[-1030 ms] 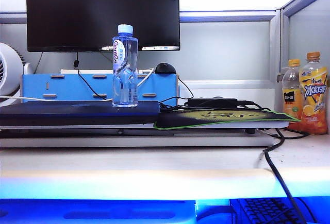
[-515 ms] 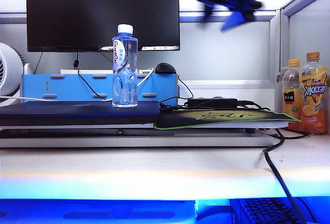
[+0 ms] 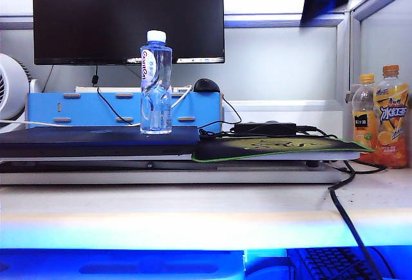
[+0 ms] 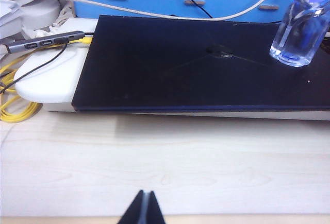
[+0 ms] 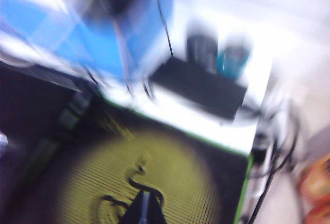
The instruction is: Pick up the mineral water bottle and place it on the laptop.
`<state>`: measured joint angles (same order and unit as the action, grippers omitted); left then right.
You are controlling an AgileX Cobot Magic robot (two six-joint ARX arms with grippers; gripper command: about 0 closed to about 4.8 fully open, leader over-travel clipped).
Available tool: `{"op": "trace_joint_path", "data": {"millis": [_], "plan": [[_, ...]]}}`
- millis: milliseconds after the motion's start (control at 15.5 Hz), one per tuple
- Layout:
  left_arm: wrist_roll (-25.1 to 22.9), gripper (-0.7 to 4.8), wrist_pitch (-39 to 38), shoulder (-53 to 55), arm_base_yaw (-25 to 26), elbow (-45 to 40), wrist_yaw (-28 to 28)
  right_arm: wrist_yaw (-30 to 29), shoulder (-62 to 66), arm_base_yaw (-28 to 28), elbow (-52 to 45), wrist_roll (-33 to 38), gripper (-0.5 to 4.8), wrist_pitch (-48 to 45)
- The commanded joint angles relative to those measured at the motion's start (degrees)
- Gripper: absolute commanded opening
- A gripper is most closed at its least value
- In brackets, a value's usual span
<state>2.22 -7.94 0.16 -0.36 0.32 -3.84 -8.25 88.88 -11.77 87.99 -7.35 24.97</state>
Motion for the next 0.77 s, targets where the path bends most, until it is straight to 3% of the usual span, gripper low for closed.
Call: {"op": "trace_joint_path", "data": {"millis": [64,129,386,515,644,772], "plan": [[-0.07,-0.02,0.24,-0.11,-0.11,0.09,-0.04,1.22,-12.72,0.02,-6.80,1.11,-0.01,-0.81],[-0.07,-0.02,0.26,-0.11,-0.11,0.09,-0.04,3.87,-22.38,1.33,-14.21,1.79,-0.01,-1.22],[-0.07,-0.02,0.26,-0.11,-0.11,0.09,-0.04,4.57,-39.63,3.04,-35.65,4.61,-0.01,-8.28],[-0.07,-0.02,0.26,-0.11,-0.11,0.09,-0.04,5.42,-52.28,3.04,-51.25,11.15,-0.01,-15.91],[-0.07,-0.02,0.26,-0.11,-0.11,0.09,-0.04,6.05,-57.99,3.04,-54.18,11.13,-0.01,-12.59],[-0.07,-0.02,0.26,-0.11,-0.11,0.09,-0.04,8.66,-63.49,3.30,-55.01,6.62,-0.01,-4.02]]}}
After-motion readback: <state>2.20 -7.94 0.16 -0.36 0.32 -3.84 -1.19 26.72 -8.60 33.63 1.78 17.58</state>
